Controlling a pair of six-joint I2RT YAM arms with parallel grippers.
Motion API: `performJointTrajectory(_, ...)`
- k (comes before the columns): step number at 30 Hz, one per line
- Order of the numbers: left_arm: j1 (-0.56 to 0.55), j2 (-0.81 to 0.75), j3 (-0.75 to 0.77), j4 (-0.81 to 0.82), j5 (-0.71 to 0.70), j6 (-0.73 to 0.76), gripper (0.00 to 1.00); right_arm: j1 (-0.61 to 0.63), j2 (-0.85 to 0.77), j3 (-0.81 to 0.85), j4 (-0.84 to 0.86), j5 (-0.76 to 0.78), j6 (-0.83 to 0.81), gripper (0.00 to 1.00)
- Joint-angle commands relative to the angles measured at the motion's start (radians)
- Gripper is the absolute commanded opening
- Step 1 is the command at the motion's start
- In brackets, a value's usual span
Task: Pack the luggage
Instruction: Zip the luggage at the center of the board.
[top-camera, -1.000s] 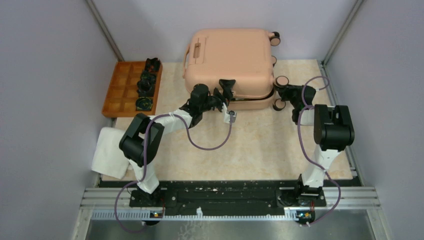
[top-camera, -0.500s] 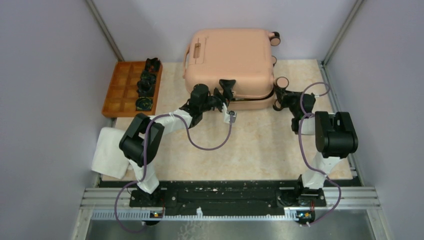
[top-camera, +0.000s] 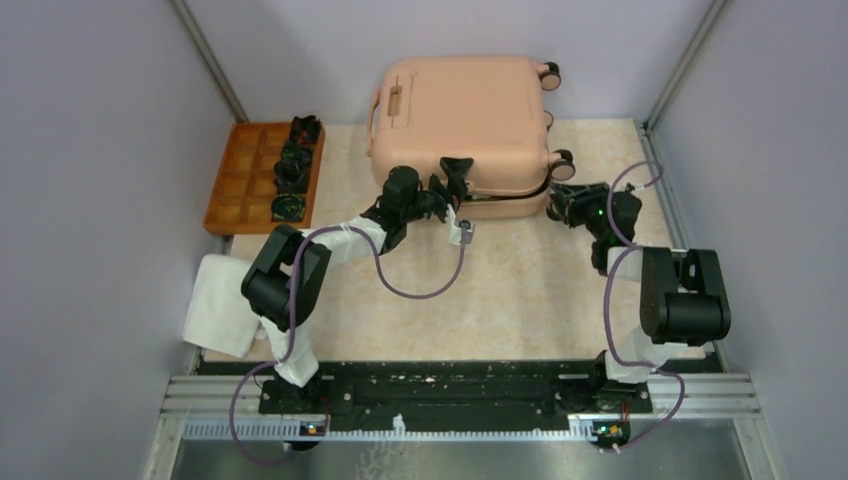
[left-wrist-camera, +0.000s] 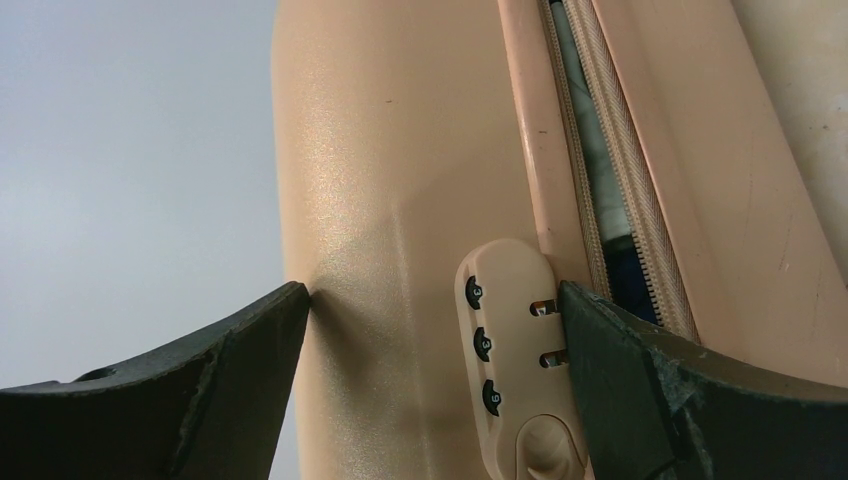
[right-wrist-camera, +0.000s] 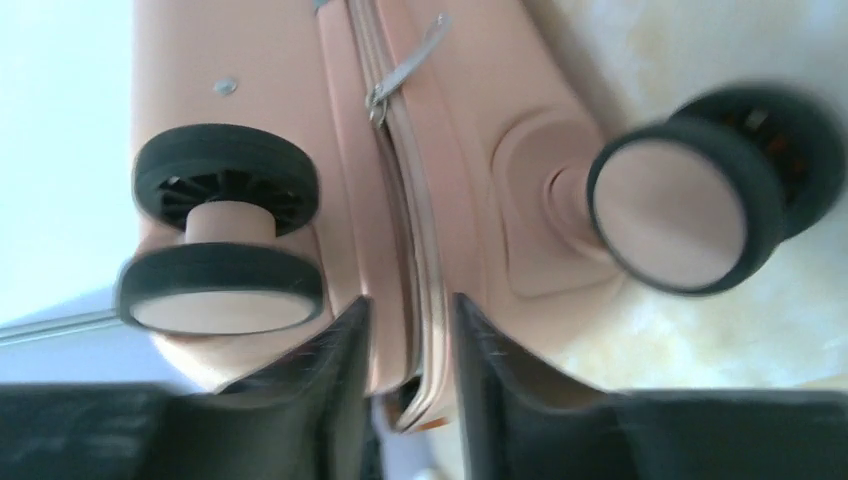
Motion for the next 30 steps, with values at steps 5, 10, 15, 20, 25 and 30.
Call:
performJointTrajectory(5,0.086,-0.051,0.187,0.376,-0.235,0.064,0.99,-0.017,-0.134,0.532,-0.929,0.197,-1.184,0.68)
performJointTrajectory(10,0.093,-0.057,0.18,0.38,-0.241,0.054,0.99,-0.013,-0.192,0.464,-0.782,0.335,-1.496,0.99)
performJointTrajectory(15,0.093,-0.059,0.165,0.386,-0.242,0.057,0.99,-0.028,-0.192,0.399,-0.546,0.458,-1.435,0.99)
performJointTrajectory(20,0.105,-0.068,0.155,0.392,-0.252,0.04,0.99,-0.068,-0.087,0.469,-0.593,0.285,-1.348,0.99)
performJointTrajectory(25,0.122,-0.079,0.132,0.405,-0.251,0.04,0.99,-0.148,-0.095,0.251,-0.256,0.128,-0.769,0.99)
performJointTrajectory(30,0.131,-0.09,0.131,0.403,-0.247,0.05,0.99,-0.16,0.056,0.286,-0.368,0.074,-0.583,0.72)
